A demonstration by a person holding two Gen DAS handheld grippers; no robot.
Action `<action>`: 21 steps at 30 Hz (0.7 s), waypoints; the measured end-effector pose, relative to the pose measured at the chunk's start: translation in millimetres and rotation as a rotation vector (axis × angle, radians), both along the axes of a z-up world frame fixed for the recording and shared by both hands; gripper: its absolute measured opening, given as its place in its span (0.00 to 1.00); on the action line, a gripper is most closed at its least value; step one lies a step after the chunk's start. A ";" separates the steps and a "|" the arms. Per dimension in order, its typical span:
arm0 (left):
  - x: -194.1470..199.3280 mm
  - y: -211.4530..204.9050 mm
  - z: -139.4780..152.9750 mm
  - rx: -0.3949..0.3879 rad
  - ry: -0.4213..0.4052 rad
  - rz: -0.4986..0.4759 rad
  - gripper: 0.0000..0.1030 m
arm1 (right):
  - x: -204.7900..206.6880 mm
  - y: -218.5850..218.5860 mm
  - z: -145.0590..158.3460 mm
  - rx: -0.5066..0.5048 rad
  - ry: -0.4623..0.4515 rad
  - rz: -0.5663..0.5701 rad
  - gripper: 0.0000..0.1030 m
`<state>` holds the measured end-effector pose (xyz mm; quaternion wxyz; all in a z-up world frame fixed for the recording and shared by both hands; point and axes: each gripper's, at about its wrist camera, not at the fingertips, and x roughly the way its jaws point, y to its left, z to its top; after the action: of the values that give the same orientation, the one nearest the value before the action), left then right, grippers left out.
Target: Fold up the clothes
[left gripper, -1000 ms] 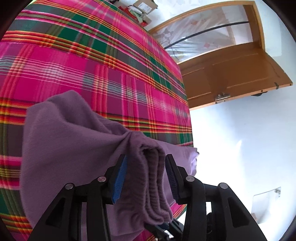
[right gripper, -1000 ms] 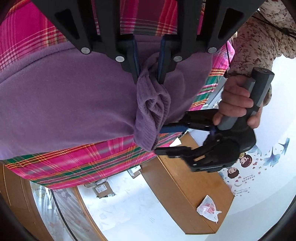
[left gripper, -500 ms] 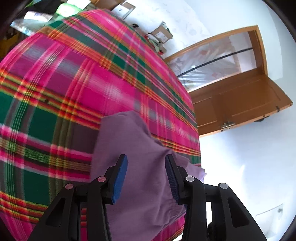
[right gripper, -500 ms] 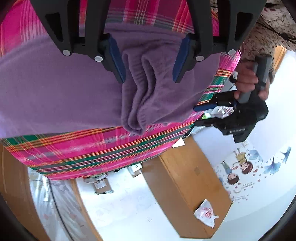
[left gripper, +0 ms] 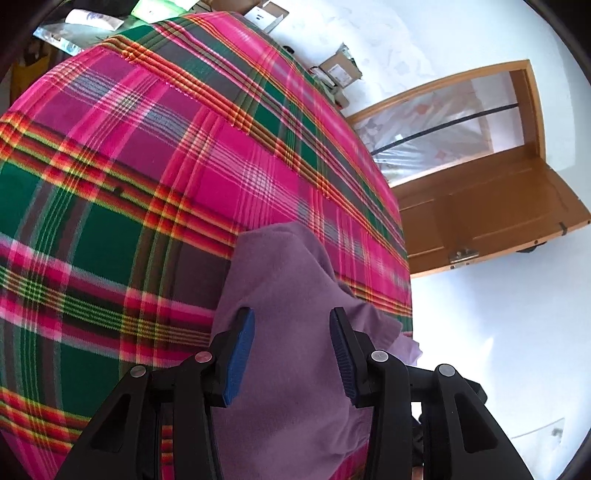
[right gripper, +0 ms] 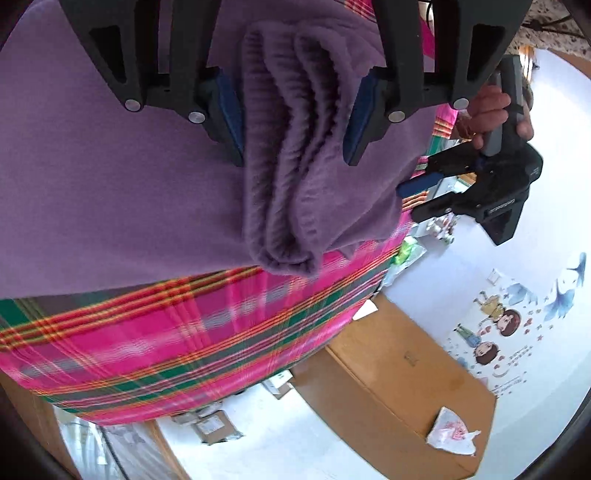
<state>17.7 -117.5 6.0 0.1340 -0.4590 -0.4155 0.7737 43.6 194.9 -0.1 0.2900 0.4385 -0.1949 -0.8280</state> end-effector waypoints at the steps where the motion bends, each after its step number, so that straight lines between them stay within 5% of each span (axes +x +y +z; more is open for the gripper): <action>1: -0.9 -0.4 -0.1 -0.001 -0.001 0.001 0.43 | 1.6 -2.2 2.6 0.020 0.023 0.001 0.31; 8: -7.4 -3.5 3.5 -0.039 0.009 0.016 0.43 | 18.2 7.7 21.5 0.004 0.109 -0.022 0.21; 11: -8.6 -4.9 5.8 -0.098 0.011 0.046 0.43 | 24.0 25.0 18.0 -0.028 0.078 -0.074 0.21; 14: -12.8 -4.2 -1.9 -0.068 -0.013 0.035 0.43 | 19.7 39.1 4.0 -0.045 0.018 -0.122 0.21; 21: -15.5 -2.7 -5.7 -0.076 -0.031 0.034 0.43 | 10.9 44.5 0.0 -0.016 -0.023 -0.150 0.36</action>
<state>2.2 -120.2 0.4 0.0968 -0.4686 -0.3957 0.7839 54.5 239.4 -0.1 0.2286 0.4298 -0.2371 -0.8407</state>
